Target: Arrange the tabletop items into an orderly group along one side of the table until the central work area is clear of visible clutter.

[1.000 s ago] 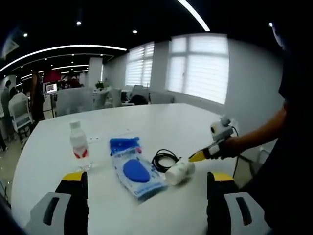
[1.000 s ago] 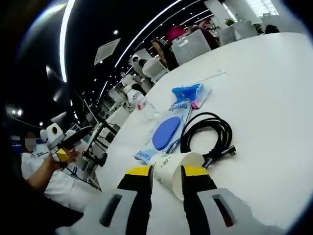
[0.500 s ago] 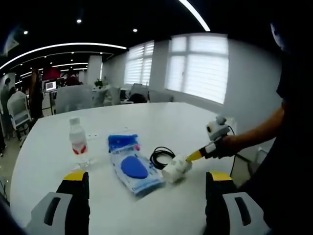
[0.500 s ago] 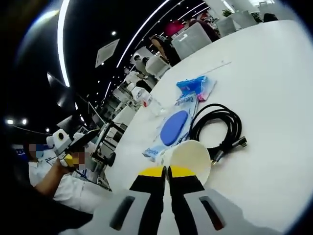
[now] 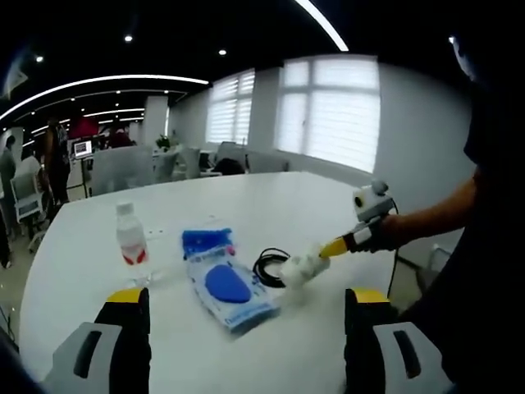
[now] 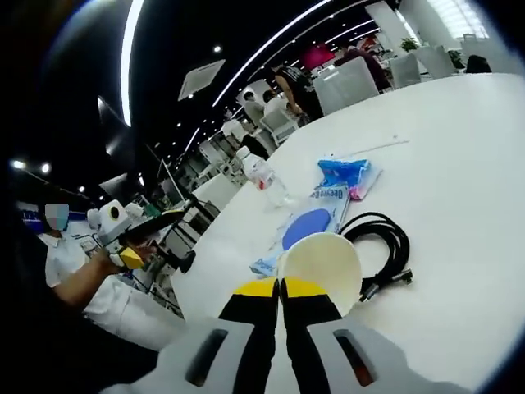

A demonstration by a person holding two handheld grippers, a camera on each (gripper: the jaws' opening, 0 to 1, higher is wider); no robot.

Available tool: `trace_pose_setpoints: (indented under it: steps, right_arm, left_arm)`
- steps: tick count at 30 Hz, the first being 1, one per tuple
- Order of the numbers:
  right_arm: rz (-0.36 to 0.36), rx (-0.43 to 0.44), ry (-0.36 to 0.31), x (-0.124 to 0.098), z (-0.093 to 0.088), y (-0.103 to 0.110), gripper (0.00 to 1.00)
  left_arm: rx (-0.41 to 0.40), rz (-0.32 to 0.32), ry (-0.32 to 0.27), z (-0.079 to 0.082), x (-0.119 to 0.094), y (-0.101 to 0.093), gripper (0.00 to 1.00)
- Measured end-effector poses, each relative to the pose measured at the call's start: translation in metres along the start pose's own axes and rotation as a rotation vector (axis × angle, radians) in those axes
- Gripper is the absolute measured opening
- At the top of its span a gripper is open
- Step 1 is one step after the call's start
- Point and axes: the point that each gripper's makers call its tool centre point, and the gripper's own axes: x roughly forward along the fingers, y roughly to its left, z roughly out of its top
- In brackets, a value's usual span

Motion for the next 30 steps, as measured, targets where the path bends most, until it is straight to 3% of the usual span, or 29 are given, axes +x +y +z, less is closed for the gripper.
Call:
trace_pose_setpoints:
  steps: [10,30]
  right_arm:
    - [-0.002,-0.206,0.045,-0.002,0.034,0.015,0.00]
    - [0.044,-0.483,0.134,0.013,0.092,0.023,0.00]
  left_arm:
    - [0.017,0.006,0.006,0.010,0.008,0.002,0.99]
    - [0.033,0.010,0.042,0.011,0.020,0.010,1.00]
